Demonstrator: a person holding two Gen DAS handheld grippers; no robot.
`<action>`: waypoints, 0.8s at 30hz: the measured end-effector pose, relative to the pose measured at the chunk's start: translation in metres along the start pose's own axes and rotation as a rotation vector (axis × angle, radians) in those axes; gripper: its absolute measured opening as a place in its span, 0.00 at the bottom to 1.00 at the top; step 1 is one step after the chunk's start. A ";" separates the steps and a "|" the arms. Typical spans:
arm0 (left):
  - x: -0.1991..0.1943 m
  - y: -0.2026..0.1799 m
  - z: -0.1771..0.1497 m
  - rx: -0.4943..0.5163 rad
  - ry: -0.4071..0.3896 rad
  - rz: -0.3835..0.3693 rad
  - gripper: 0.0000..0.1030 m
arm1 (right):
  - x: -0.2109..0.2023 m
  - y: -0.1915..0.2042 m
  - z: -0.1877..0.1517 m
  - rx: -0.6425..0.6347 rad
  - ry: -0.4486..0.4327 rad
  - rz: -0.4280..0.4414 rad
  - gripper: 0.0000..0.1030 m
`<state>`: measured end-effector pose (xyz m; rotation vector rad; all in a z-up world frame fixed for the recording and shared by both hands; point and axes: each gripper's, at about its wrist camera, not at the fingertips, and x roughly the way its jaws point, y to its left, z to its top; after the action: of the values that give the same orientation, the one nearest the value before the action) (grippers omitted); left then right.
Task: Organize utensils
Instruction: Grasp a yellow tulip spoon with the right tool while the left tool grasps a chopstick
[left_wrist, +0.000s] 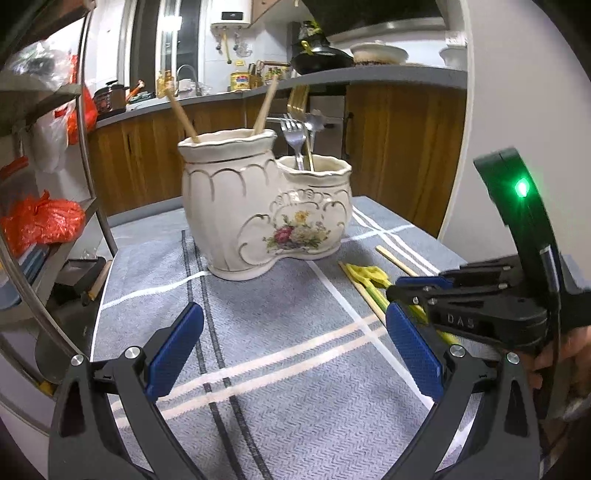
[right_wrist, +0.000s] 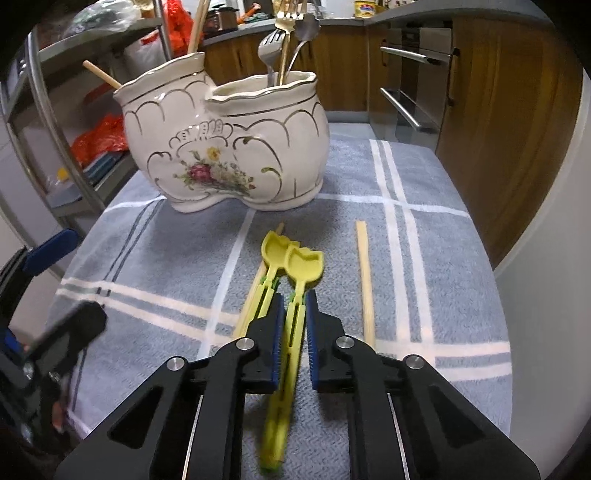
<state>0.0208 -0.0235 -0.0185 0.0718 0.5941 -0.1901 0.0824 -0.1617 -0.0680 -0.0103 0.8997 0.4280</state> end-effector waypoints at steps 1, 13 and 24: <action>0.001 -0.002 0.000 0.005 0.010 -0.001 0.94 | -0.002 -0.001 0.000 -0.001 -0.007 0.005 0.10; 0.027 -0.041 -0.003 0.015 0.221 -0.039 0.68 | -0.036 -0.023 0.004 0.035 -0.130 0.085 0.10; 0.056 -0.046 0.005 -0.008 0.280 0.022 0.67 | -0.050 -0.031 0.004 0.042 -0.176 0.132 0.10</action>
<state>0.0599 -0.0784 -0.0461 0.0983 0.8727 -0.1578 0.0696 -0.2076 -0.0328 0.1240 0.7383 0.5244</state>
